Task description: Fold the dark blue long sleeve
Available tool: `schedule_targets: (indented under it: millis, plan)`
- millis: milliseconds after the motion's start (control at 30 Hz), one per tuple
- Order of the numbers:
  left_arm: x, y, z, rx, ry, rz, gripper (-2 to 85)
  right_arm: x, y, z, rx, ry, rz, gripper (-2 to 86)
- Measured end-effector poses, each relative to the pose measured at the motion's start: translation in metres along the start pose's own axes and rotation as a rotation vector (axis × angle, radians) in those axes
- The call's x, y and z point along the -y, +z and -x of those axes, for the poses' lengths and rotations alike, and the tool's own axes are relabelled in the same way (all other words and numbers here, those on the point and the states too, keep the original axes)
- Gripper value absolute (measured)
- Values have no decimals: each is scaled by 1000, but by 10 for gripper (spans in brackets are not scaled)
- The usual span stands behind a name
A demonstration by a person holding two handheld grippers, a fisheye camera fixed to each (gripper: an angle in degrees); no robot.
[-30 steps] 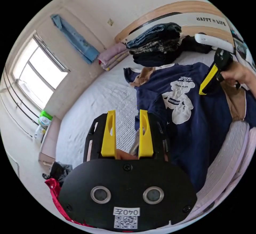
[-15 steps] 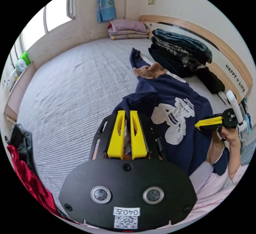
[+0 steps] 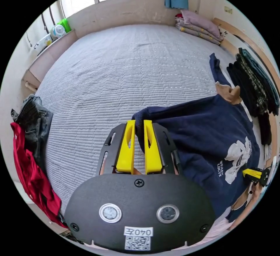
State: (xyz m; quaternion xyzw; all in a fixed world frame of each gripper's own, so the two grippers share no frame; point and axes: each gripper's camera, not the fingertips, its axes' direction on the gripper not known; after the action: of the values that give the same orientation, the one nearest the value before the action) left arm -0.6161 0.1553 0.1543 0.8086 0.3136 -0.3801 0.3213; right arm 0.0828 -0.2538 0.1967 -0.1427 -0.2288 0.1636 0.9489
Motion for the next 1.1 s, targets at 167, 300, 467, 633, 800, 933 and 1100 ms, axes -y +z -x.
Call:
schedule_targets:
  millis: [167,300,467,633,800,933,1100]
  plan:
    - [-113,-90,6,41,96,-146,-7,4,10,5,-33,-20,16,-10]
    - [-224,-145,4,-280,210,-114,11,8,20,20,-114,-56,31,-10]
    - [-307,-153,-3,-451,230,-125,76,4,33,27,-162,-72,17,-10]
    - [-336,-133,-77,-116,407,-123,80,0,41,15,-121,-56,-2,-10]
    - [-347,-110,-179,153,605,-161,79,-1,49,-4,-50,-35,-6,-10]
    - [-359,-91,-229,219,736,-147,64,-6,41,-22,-7,6,-58,-9]
    - [-374,-65,-272,491,871,-122,-10,-59,-17,-23,-43,3,-238,-8]
